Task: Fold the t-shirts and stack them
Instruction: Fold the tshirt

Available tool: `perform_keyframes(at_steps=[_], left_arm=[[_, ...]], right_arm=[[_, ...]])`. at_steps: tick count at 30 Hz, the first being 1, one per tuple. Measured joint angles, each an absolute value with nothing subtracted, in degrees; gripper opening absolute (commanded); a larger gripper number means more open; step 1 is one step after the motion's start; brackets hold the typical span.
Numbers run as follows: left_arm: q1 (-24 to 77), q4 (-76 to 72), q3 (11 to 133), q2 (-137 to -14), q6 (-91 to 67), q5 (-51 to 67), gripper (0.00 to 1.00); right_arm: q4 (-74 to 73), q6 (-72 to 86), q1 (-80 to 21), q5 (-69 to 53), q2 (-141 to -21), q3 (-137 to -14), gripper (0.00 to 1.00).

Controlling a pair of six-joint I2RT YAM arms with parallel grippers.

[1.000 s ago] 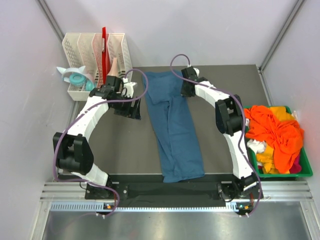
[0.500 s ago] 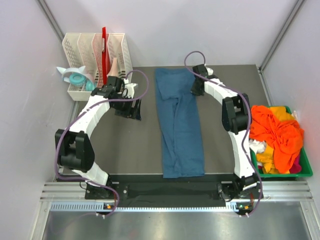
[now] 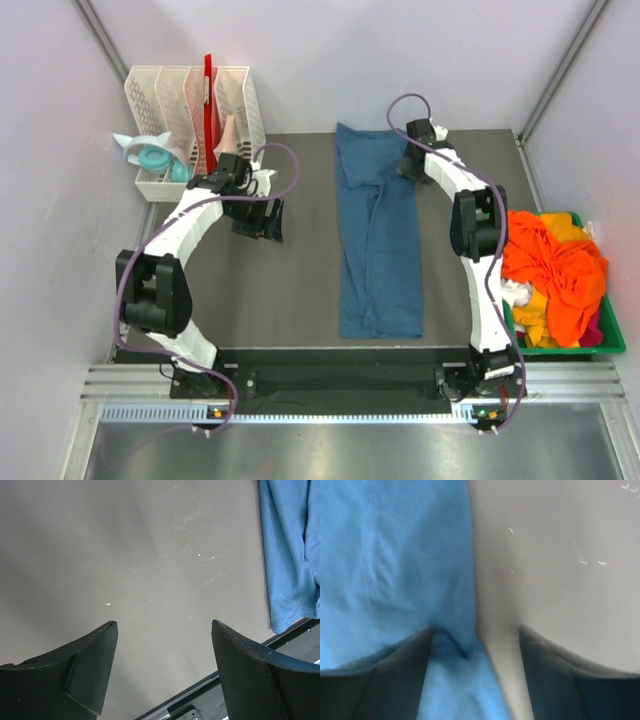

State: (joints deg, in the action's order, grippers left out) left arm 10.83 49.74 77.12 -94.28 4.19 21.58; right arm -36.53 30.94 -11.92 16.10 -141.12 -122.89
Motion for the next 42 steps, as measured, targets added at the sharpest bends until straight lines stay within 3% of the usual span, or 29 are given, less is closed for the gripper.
perform_keyframes(at_steps=[3,10,13,14,16,17,21,29,35,42], left_arm=[[10.8,49.7,77.7,-94.3,4.2,21.6,0.81],[13.1,49.0,77.4,-94.0,4.2,21.4,0.8],[17.0,48.0,75.1,-93.1,4.3,20.4,0.79],[18.9,47.9,74.2,-92.9,4.3,20.0,0.79],[22.0,47.6,72.6,-92.8,4.4,19.4,0.79],[24.2,47.4,72.2,-92.9,4.4,19.3,0.77],[28.4,46.5,71.5,-93.5,4.3,19.2,0.76],[29.3,41.8,70.3,-96.7,1.4,20.6,0.74],[37.0,36.4,65.8,-95.8,0.7,18.5,0.75],[41.2,30.6,63.7,-95.7,-1.3,14.9,0.76]], right_arm=[[-31.7,29.3,-12.6,16.5,-135.4,-113.5,0.93],[-31.4,26.9,-18.7,19.5,-122.7,-106.9,0.9],[-30.6,26.8,-25.9,22.5,-112.7,-100.5,0.82],[-30.2,27.2,-28.9,23.4,-108.8,-97.3,0.71],[-29.5,28.8,-34.7,24.9,-101.3,-90.3,0.63],[-29.2,30.1,-37.5,25.6,-98.0,-86.7,0.5],[-30.4,37.1,-43.0,28.3,-88.4,-73.9,0.45],[-34.7,46.3,-43.5,31.4,-86.6,-61.7,0.31],[-35.7,50.4,-43.6,32.1,-86.5,-59.5,0.48],[-36.9,52.2,-43.6,34.3,-81.7,-59.2,0.49]])
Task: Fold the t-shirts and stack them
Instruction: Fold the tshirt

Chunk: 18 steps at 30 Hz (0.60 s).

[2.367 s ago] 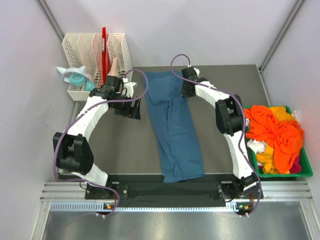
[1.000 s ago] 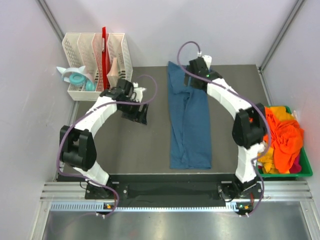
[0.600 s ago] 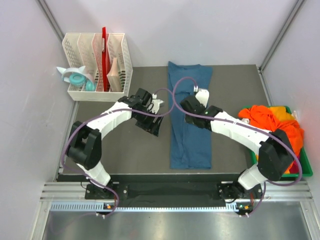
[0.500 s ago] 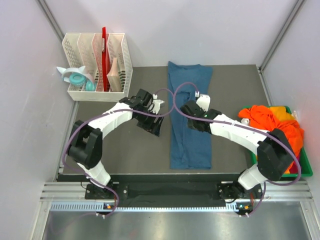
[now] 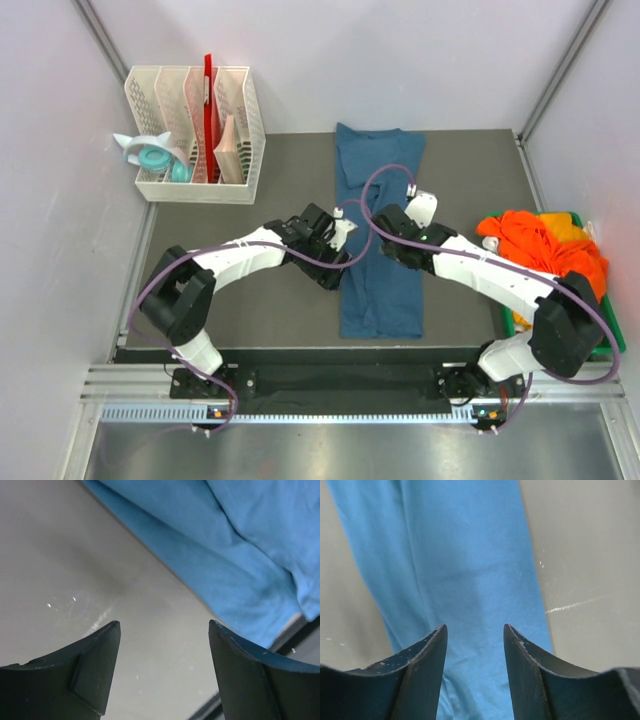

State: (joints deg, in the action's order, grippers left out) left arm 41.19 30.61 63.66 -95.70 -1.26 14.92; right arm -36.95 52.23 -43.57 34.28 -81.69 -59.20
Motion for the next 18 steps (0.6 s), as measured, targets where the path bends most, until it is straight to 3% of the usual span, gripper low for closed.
perform_keyframes(at_steps=[4,18], left_arm=[[41.6,26.1,62.2,-95.7,-2.3,12.2,0.76],[42.6,11.9,60.6,-102.3,-7.2,5.6,0.72]], right_arm=[[-36.9,52.6,-43.6,35.4,-79.8,-59.1,0.43],[-35.2,52.5,-43.6,36.1,-80.0,-54.0,0.42]])
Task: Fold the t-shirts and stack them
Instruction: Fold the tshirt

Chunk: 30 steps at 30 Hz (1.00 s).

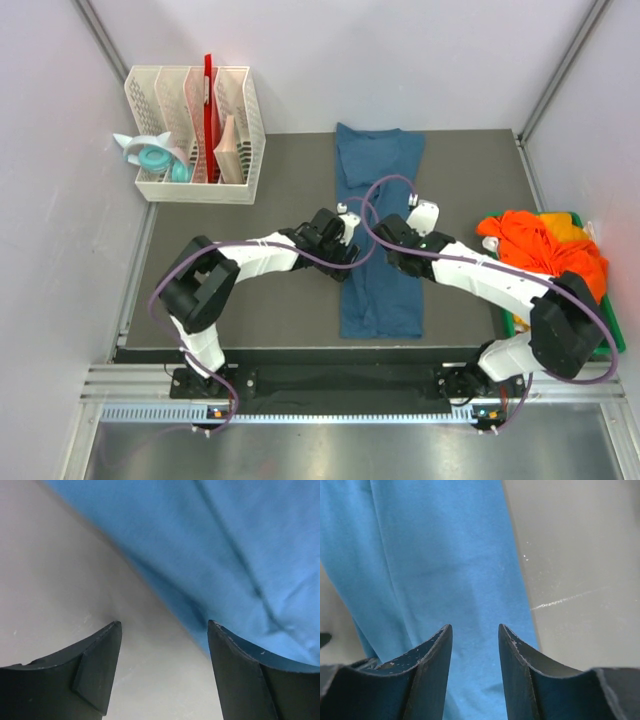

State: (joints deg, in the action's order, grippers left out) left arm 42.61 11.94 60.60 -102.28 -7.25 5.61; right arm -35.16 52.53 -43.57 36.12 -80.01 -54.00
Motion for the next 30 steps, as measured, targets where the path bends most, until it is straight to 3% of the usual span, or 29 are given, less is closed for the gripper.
perform_keyframes(at_steps=[3,6,7,10,11,14,30], left_arm=[[43.4,10.9,61.5,-103.4,-7.6,4.5,0.66],[43.7,10.5,62.8,-104.7,-7.6,3.1,0.54],[43.7,10.5,63.0,-105.0,-7.6,2.8,0.44],[43.7,10.7,63.4,-105.4,-7.5,1.9,0.31],[43.7,10.8,63.4,-105.4,-7.4,1.7,0.18],[43.5,11.5,63.5,-105.4,-7.4,1.6,0.01],[40.2,17.8,62.2,-101.3,-6.4,-0.1,0.0]], right_arm=[[-33.9,52.2,-43.5,36.1,-81.5,-54.0,0.42],[-32.9,52.0,-43.3,36.0,-83.0,-54.0,0.41],[-32.5,51.9,-43.3,35.9,-83.5,-54.0,0.41],[-31.7,51.6,-43.3,35.7,-84.6,-54.0,0.41],[-31.4,51.5,-43.3,35.6,-84.8,-54.0,0.4],[-30.7,51.5,-43.3,35.3,-85.2,-54.0,0.41],[-28.0,51.5,-43.3,34.3,-86.3,-54.0,0.41]])
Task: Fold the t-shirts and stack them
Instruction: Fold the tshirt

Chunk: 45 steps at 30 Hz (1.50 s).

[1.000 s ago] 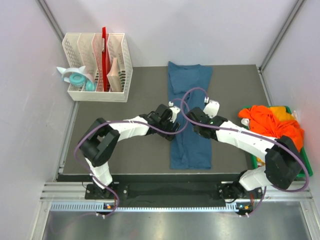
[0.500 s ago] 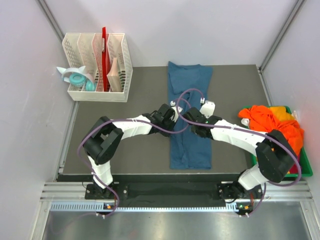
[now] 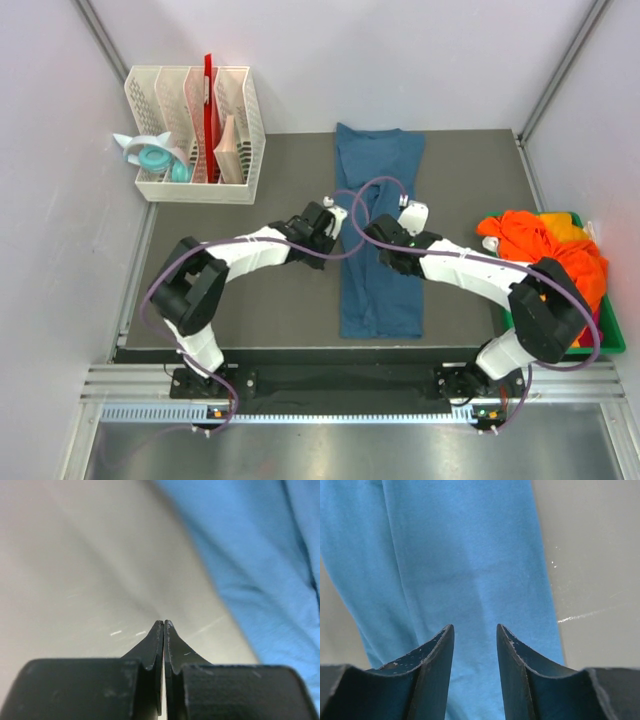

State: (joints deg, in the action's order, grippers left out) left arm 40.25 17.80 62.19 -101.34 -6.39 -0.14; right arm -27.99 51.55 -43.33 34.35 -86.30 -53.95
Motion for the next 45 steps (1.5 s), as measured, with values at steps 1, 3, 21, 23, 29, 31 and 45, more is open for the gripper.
perform_keyframes(at_steps=[1,3,21,23,29,31,45], left_arm=[[39.2,18.5,62.2,-100.2,-6.5,-0.6,0.0],[36.9,19.4,62.4,-97.4,-6.5,-1.4,0.02],[11.0,-19.3,20.1,-57.1,7.6,-6.2,0.45],[11.3,-23.3,13.9,-61.9,9.2,-5.3,0.46],[9.9,-43.5,10.7,-75.8,9.8,-4.1,0.46],[8.0,-47.5,11.9,-79.3,8.4,-2.7,0.47],[4.0,-64.7,13.6,-91.0,2.0,-3.8,0.99]], right_arm=[[-27.9,51.5,-43.3,34.4,-86.1,-53.9,0.42],[-27.9,51.2,-43.3,34.5,-85.4,-53.6,0.46],[-24.2,40.6,-44.4,43.5,-67.5,-51.4,0.65],[-25.7,40.2,-44.8,44.9,-66.6,-51.5,0.65],[-31.4,41.6,-46.1,48.2,-62.7,-53.0,0.65],[-32.7,42.5,-46.7,49.1,-61.3,-53.1,0.65],[-40.2,47.8,-48.3,52.4,-60.3,-53.5,0.66]])
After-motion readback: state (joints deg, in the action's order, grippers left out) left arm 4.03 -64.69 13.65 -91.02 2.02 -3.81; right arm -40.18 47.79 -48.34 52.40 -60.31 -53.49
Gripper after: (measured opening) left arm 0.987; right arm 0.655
